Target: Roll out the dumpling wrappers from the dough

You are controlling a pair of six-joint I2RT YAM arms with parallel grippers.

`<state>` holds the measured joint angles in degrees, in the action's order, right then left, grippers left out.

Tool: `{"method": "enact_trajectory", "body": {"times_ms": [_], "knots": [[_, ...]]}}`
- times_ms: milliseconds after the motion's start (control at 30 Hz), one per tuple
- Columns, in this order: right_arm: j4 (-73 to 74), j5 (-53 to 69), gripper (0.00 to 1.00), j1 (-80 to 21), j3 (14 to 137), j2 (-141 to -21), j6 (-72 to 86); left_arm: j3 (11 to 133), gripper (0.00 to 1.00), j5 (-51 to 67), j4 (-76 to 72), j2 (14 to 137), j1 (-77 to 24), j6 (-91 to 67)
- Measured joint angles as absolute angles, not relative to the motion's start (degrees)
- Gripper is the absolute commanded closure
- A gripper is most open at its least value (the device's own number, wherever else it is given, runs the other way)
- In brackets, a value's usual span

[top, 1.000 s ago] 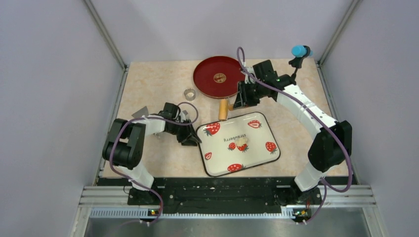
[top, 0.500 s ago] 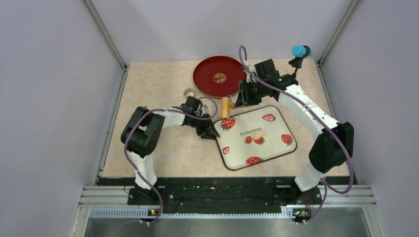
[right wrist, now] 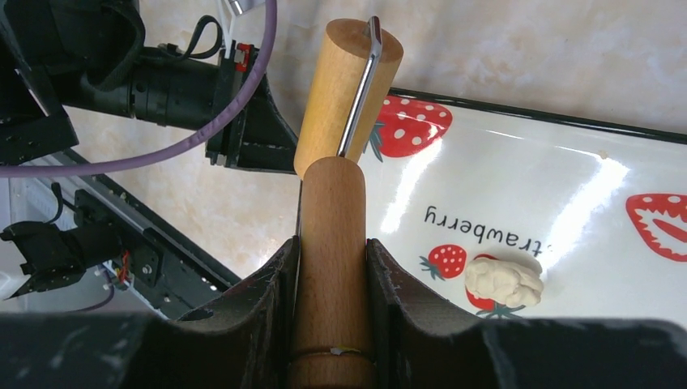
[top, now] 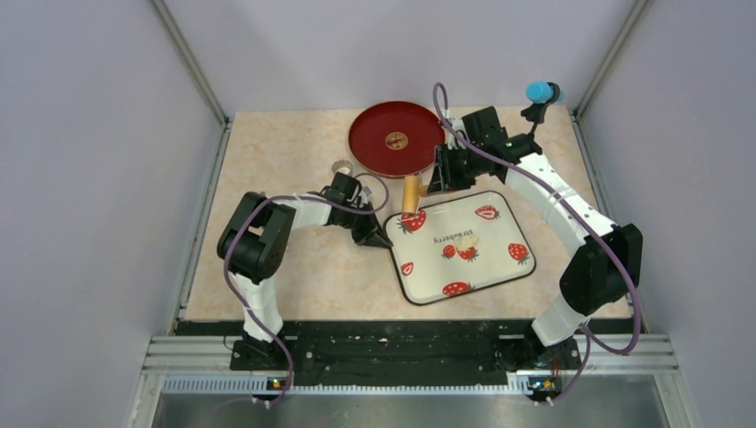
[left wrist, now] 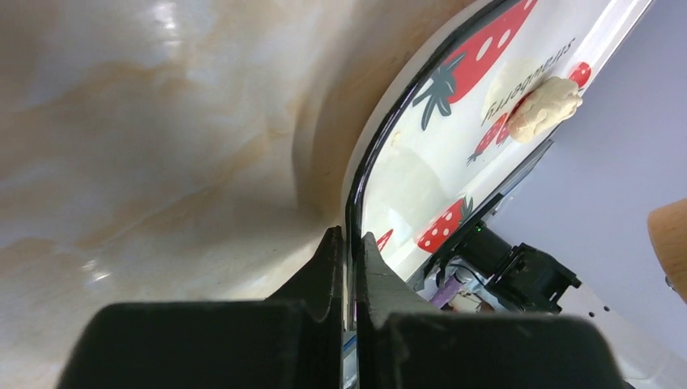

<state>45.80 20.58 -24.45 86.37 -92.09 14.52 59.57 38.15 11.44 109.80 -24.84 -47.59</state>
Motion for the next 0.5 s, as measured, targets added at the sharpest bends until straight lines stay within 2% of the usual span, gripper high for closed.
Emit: {"method": "enact_trajectory", "body": {"times_ms": [200, 400, 467, 500], "knots": [[46.9, 20.7, 1.0, -24.4, 86.4, -92.1, 13.1, 56.7, 1.0, 38.9, 12.6, 107.8, -21.5, -43.9], [49.4, 21.2, 1.0, -24.4, 87.8, -92.1, 11.6, 53.7, 0.99, 37.8, 20.1, 103.4, -15.0, -35.7], [49.6, 21.4, 1.0, -24.4, 88.5, -92.1, 11.2, 53.7, 0.9, 36.7, 23.0, 102.3, -13.3, -32.7], [49.8, 21.5, 1.0, -24.4, 88.8, -92.1, 11.0, 53.7, 0.8, 36.3, 24.1, 101.8, -12.6, -31.5]]}}
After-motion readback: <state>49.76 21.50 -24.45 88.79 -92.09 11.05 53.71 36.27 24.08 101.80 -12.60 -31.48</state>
